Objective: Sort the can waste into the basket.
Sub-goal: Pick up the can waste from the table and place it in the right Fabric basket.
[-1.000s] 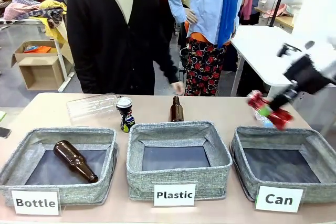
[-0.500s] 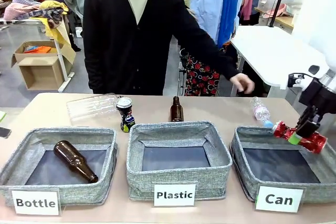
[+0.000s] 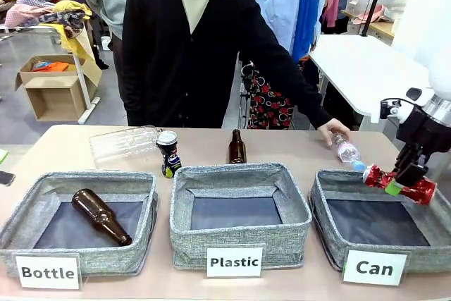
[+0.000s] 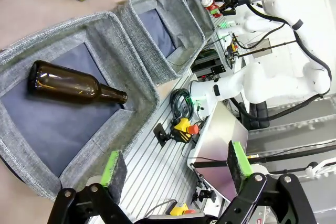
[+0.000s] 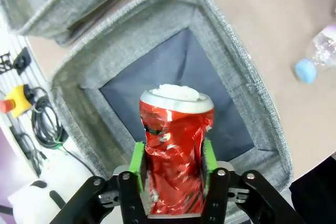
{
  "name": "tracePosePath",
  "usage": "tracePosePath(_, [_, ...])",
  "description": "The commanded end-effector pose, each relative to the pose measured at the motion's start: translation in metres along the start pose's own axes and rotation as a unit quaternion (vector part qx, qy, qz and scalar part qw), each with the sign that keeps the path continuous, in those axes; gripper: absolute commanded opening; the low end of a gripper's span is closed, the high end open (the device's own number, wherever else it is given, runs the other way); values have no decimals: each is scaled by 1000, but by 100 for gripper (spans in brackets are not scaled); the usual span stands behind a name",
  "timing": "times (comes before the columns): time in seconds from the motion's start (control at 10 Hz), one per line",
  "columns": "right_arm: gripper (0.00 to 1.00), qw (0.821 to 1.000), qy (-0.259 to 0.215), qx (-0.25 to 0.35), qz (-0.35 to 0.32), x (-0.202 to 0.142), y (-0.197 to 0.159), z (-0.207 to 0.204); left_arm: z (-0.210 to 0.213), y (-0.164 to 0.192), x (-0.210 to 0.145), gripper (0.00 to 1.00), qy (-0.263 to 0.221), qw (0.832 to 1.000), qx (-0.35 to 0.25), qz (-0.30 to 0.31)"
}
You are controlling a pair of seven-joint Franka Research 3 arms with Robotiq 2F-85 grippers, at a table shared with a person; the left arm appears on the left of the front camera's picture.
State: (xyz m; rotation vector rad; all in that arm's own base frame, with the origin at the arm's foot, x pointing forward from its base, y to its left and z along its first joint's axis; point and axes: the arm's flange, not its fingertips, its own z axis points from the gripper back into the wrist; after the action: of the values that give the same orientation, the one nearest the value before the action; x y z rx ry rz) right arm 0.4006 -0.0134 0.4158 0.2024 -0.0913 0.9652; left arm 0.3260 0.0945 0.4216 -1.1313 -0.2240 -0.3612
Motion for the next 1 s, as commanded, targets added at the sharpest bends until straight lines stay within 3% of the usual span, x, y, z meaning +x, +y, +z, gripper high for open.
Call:
tracePosePath(0.0, [100, 999, 8, -13, 30, -2, -3, -2, 1, -2, -3, 100, 0, 1000, -6, -1])
tracePosePath(0.4, [100, 1000, -13, -5, 19, 1, -4, 0, 1, -2, -3, 100, 0, 1000, -6, -1])
tracePosePath(0.6, [100, 991, -109, 57, -55, 1, -9, 12, 1, -2, -3, 100, 0, 1000, -6, -1])
tracePosePath(0.7, [100, 973, -147, 110, -143, 2, -16, 17, 1, -2, -3, 100, 0, 1000, -6, -1])
tracePosePath(0.8, [100, 920, -204, 209, -261, 2, -29, 23, 1, -2, -3, 100, 0, 1000, -6, -1])
tracePosePath(0.9, [100, 882, -258, 269, -288, 0, -38, 26, 1, -2, -3, 100, 0, 1000, -6, -1])
